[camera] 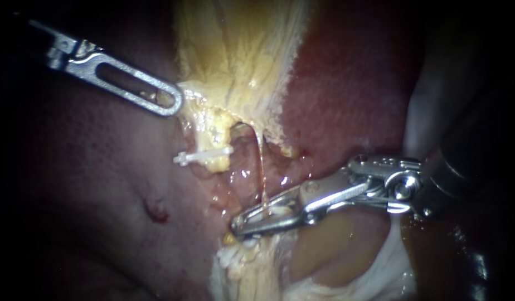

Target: Clipping second clip right tube

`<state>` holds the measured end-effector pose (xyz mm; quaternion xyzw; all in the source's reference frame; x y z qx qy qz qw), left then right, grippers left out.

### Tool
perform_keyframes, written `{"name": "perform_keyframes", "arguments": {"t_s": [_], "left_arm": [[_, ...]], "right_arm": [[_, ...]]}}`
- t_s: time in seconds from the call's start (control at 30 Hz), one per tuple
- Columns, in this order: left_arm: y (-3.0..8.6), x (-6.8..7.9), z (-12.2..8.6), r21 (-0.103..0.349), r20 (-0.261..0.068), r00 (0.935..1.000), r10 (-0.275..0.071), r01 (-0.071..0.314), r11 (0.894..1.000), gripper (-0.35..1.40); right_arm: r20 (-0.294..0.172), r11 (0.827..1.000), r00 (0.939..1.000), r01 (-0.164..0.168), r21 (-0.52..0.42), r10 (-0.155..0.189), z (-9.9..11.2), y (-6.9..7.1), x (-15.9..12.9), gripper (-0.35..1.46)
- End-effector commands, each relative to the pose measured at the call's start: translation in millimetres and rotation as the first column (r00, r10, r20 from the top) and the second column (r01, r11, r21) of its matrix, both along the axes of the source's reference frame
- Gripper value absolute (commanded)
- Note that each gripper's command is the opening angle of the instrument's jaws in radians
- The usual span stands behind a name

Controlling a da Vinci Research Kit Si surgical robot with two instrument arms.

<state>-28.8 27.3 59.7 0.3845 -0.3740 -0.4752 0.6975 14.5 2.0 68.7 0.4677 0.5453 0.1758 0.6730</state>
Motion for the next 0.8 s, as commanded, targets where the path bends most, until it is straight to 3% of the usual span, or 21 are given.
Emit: {"name": "perform_keyframes", "arguments": {"t_s": [0.03, 0.33, 0.8], "left_arm": [[0.0, 0.0, 0.0, 0.0, 0.0, 1.0, 0.0, 0.0, 1.0, -0.35], [0.0, 0.1, 0.0, 0.0, 0.0, 1.0, 0.0, 0.0, 1.0, -0.35], [0.0, 0.1, 0.0, 0.0, 0.0, 1.0, 0.001, -0.001, 1.0, -0.35]], "right_arm": [[0.01, 1.0, 0.9999, 0.0, 0.02, 0.0, 0.0, 0.0, -0.1, -0.35], [0.021, 0.999, 0.9996, 0.02, 0.049, -0.021, -0.1, 0.3, -0.5, -0.35], [0.031, 0.998, 0.9992, 0.021, 0.063, -0.023, 0.1, 0.3, -0.6, -0.35]]}}
